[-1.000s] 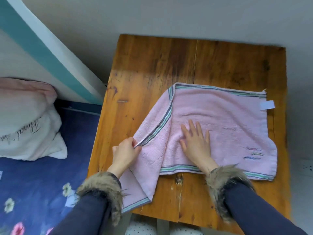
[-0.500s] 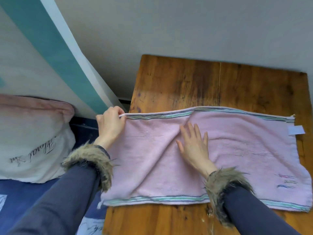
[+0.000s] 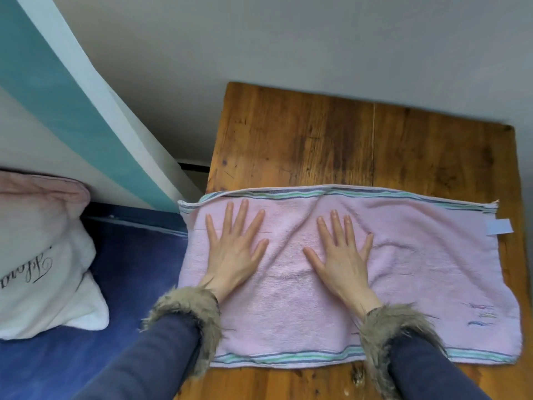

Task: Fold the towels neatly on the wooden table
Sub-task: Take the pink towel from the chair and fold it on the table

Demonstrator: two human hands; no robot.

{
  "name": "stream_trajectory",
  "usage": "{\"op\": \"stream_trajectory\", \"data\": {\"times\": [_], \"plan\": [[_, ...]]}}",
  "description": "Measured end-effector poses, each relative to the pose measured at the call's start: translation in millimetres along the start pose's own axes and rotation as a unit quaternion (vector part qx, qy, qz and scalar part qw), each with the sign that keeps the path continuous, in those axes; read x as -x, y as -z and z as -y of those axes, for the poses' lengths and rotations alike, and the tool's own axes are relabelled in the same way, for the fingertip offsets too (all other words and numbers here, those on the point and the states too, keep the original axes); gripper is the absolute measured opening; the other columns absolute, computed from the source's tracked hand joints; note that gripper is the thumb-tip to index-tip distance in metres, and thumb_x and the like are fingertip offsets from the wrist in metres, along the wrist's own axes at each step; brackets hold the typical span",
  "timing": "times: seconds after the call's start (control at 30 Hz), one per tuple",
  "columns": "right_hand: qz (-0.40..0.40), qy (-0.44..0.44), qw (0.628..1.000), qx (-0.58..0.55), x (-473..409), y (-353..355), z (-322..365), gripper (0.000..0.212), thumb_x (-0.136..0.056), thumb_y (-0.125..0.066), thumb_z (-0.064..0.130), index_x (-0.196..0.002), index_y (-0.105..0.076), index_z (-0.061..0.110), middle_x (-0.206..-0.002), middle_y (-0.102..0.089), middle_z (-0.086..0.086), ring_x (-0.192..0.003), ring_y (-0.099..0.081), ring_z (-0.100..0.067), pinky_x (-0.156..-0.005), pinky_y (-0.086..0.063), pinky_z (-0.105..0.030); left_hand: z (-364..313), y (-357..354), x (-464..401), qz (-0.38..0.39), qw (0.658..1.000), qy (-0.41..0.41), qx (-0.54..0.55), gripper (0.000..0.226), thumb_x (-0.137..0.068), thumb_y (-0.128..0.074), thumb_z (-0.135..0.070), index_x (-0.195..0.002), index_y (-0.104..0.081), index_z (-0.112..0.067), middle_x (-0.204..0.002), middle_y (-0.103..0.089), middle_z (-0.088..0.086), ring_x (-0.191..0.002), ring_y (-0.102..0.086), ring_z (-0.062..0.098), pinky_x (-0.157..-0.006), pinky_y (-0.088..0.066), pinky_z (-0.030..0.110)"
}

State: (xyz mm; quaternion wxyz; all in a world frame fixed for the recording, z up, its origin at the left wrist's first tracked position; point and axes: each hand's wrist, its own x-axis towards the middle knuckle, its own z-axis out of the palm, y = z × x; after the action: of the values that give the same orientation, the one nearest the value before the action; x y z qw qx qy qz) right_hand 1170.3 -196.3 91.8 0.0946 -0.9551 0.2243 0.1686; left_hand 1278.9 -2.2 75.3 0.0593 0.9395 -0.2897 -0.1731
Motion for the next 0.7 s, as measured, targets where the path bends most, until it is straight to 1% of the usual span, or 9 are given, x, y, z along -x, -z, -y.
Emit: {"op": "stream_trajectory", "data": {"times": [0.17, 0.3, 0.37, 0.43, 0.5, 0.53, 0.6, 0.7], "plan": [[-0.005, -0.002, 1.000, -0.007, -2, -3, -6, 0.076, -0.079, -0.015, 0.071, -0.147, -0.010, 0.038, -0.158, -0.001, 0.009, -0.145, 0.003, -0.016, -0.107, 0.004, -0.065, 19, 13, -32, -0.018, 0.999, 0.009, -0.038, 0.066, -0.085, -0.006, -0.065, -0.146, -0.005, -0.040, -0.158, 0.009, -0.004, -0.144, 0.008, 0.027, -0.105, 0.018, 0.059], [-0.003, 0.002, 1.000, -0.008, -3, -3, -9, 0.074, -0.080, -0.012, 0.071, -0.146, 0.000, 0.040, -0.154, 0.013, 0.014, -0.143, 0.013, -0.010, -0.107, 0.009, -0.065, 20, 17, -46, -0.027, 0.999, -0.001, -0.043, 0.066, -0.086, -0.007, -0.065, -0.147, -0.007, -0.039, -0.158, 0.006, -0.004, -0.145, 0.006, 0.028, -0.105, 0.017, 0.060], [-0.006, 0.003, 1.000, -0.012, -4, -2, -12, 0.074, -0.080, -0.012, 0.071, -0.146, 0.001, 0.041, -0.152, 0.015, 0.016, -0.141, 0.016, -0.009, -0.106, 0.010, -0.065, 17, 19, -51, -0.042, 0.999, 0.004, -0.029, 0.063, -0.087, -0.011, -0.061, -0.146, -0.014, -0.037, -0.158, -0.003, 0.000, -0.144, 0.001, 0.029, -0.106, 0.015, 0.059], [-0.006, 0.003, 1.000, -0.014, -5, -2, -15, 0.073, -0.080, -0.012, 0.071, -0.146, 0.000, 0.041, -0.151, 0.016, 0.016, -0.140, 0.017, -0.007, -0.107, 0.011, -0.065, 14, 21, -55, -0.073, 0.997, 0.026, -0.008, 0.058, -0.089, -0.020, -0.053, -0.143, -0.027, -0.032, -0.151, -0.023, 0.009, -0.140, -0.015, 0.031, -0.108, 0.007, 0.058], [-0.006, 0.005, 1.000, -0.014, -5, -1, -16, 0.073, -0.081, -0.011, 0.071, -0.146, 0.001, 0.042, -0.151, 0.017, 0.016, -0.139, 0.019, -0.007, -0.107, 0.012, -0.065, 14, 22, -57, -0.105, 0.993, 0.049, -0.003, 0.053, -0.090, -0.027, -0.048, -0.139, -0.035, -0.027, -0.140, -0.036, 0.013, -0.130, -0.027, 0.031, -0.109, -0.005, 0.056], [-0.005, 0.006, 1.000, -0.013, -5, -1, -16, 0.072, -0.081, -0.011, 0.071, -0.146, 0.002, 0.042, -0.151, 0.018, 0.016, -0.139, 0.019, -0.007, -0.107, 0.012, -0.065, 16, 21, -57, -0.115, 0.992, 0.051, -0.008, 0.052, -0.090, -0.029, -0.046, -0.138, -0.037, -0.026, -0.137, -0.038, 0.013, -0.126, -0.029, 0.031, -0.107, -0.011, 0.054], [-0.002, 0.006, 1.000, -0.009, -5, -2, -16, 0.071, -0.082, -0.011, 0.071, -0.146, 0.002, 0.042, -0.151, 0.019, 0.017, -0.140, 0.019, -0.007, -0.107, 0.013, -0.064, 22, 21, -57, -0.129, 0.990, 0.057, -0.004, 0.050, -0.092, -0.034, -0.043, -0.138, -0.038, -0.024, -0.137, -0.037, 0.014, -0.125, -0.028, 0.031, -0.104, -0.020, 0.051], [-0.001, 0.001, 1.000, -0.010, -4, -1, -15, 0.071, -0.082, -0.009, 0.070, -0.146, 0.002, 0.041, -0.150, 0.019, 0.017, -0.140, 0.019, -0.007, -0.107, 0.013, -0.064, 30, 24, -53, -0.122, 0.986, 0.102, 0.044, 0.049, -0.094, -0.038, -0.037, -0.140, -0.034, -0.020, -0.145, -0.029, 0.011, -0.131, -0.024, 0.030, -0.103, -0.029, 0.047]]}}
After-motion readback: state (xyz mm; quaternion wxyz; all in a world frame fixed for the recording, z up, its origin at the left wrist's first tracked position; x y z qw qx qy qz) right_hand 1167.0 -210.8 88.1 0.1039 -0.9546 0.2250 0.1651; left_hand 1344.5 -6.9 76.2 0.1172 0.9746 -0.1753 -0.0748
